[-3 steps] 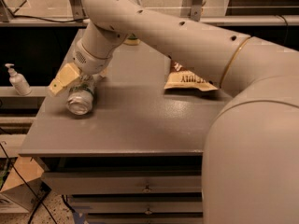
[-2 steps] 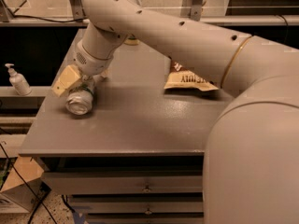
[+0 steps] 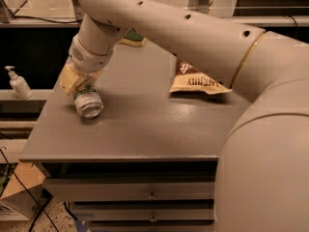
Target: Place 7up can upright
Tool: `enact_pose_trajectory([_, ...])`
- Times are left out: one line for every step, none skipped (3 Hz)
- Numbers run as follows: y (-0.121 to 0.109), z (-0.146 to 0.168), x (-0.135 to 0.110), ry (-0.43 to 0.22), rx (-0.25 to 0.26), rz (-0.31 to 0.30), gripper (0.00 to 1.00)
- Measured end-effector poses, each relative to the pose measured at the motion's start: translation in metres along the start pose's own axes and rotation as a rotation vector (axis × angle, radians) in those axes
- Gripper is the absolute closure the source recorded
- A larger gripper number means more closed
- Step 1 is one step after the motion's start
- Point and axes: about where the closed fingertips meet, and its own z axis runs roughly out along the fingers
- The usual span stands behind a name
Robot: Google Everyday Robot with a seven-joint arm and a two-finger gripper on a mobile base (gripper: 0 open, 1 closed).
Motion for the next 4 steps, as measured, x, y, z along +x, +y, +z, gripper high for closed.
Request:
enact_pose_trajectory([0.004, -0.012, -0.009, -0.045, -0.025, -0.036, 0.86])
enact_pose_trajectory([0.005, -0.027, -0.024, -0.150, -0.110, -0.101, 1.00])
enact_pose_trajectory([0.004, -0.050, -0.032, -0.265, -0.205, -0.200, 1.00])
enact_pose_trajectory([0.004, -0.075, -0.031, -0.368, -0.202, -0.352, 1.00])
